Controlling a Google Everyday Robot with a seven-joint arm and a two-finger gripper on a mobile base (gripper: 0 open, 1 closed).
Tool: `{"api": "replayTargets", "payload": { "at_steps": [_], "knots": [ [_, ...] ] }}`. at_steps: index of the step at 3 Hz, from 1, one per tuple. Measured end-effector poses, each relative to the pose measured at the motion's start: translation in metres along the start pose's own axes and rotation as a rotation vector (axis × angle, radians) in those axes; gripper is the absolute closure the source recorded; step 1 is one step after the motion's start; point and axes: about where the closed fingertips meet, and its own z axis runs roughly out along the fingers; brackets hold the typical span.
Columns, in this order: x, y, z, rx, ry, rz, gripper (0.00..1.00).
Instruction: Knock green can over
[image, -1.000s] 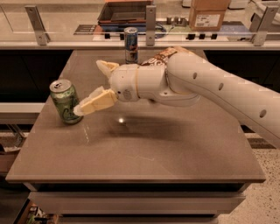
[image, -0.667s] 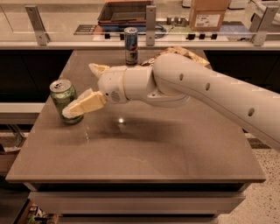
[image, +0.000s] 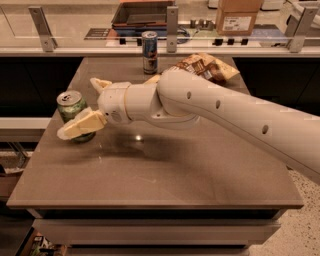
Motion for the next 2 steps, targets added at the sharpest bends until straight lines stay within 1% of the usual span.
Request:
{"api": "replayTargets", "payload": {
  "at_steps": [1,2],
  "knots": [
    [0.004,0.0049,0.0084,-0.013,-0.03,0.004,0.16],
    [0.0026,0.007,0.0103,-0.018,-0.031,0.001,0.41]
  ]
}}
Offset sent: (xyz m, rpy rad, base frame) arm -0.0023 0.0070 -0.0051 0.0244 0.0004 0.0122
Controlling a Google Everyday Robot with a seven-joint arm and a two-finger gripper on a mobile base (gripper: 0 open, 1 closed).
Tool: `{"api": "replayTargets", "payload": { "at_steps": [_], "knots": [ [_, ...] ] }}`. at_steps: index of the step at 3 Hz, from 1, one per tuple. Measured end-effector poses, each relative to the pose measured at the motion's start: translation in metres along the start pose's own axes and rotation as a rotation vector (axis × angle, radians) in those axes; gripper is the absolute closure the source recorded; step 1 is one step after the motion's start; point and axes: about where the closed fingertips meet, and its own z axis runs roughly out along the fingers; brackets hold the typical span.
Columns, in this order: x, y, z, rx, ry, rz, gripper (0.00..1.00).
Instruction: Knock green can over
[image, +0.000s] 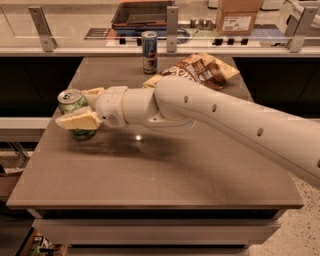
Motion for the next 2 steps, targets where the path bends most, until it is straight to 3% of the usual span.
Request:
{"api": "replayTargets", "payload": {
  "at_steps": [2],
  "knots": [
    [-0.0023,0.0033,0.0029,-0.007,-0.001,-0.004,0.86]
  ]
}}
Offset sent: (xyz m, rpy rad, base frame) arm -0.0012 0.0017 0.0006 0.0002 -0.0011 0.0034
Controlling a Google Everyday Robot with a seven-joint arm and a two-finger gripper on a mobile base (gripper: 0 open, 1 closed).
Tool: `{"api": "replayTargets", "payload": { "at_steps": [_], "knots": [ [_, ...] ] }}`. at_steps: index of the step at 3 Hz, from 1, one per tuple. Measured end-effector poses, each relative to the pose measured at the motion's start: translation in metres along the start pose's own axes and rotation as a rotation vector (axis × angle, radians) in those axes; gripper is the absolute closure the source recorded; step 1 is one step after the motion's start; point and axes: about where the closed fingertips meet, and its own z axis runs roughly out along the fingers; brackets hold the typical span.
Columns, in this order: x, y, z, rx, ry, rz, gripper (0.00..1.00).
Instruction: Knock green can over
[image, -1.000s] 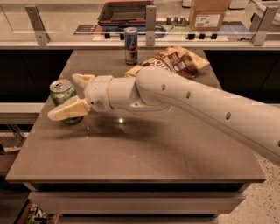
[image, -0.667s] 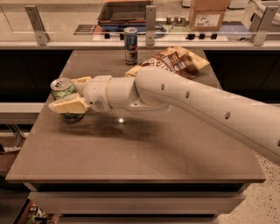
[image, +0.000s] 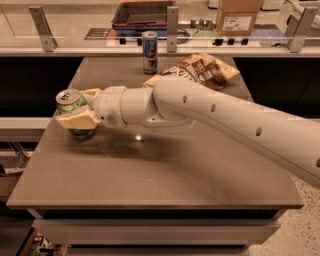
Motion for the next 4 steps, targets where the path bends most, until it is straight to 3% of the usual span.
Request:
{"api": "replayTargets", "payload": {
  "at_steps": [1,2,4],
  "knots": [
    [-0.001,0.002,0.001,-0.003,-0.001,-0.002,1.0],
    [-0.002,-0.001,-0.006,0.002,0.011,0.006,1.0],
    [-0.005,-0.023,-0.056,0.072,0.129,0.041,1.0]
  ]
}}
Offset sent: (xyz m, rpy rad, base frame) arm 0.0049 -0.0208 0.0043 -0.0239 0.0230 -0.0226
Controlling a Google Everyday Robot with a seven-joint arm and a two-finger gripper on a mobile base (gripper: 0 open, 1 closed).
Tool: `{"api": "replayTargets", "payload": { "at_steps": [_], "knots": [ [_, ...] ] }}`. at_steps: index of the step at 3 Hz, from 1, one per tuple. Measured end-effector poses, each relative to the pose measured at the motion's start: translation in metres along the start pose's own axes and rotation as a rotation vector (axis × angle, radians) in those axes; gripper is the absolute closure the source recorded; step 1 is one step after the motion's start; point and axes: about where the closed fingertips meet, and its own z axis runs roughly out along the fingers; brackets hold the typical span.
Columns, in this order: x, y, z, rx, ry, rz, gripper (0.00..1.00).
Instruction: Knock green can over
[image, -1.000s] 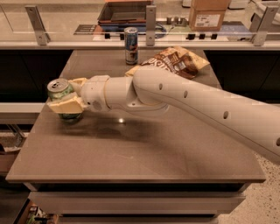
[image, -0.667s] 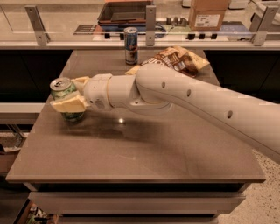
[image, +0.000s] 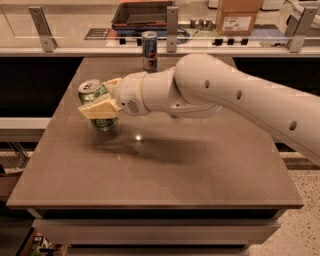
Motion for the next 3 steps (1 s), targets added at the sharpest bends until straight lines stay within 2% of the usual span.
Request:
{"api": "replayTargets", "payload": {
  "at_steps": [1,2,3],
  "knots": [
    [0.003,-0.008,-0.021,0.033,0.085,0.015,1.0],
    [0.008,-0.01,-0.032,0.05,0.217,0.011,1.0],
    [0.009,-0.002,-0.029,0.035,0.362,-0.004,1.0]
  ]
}}
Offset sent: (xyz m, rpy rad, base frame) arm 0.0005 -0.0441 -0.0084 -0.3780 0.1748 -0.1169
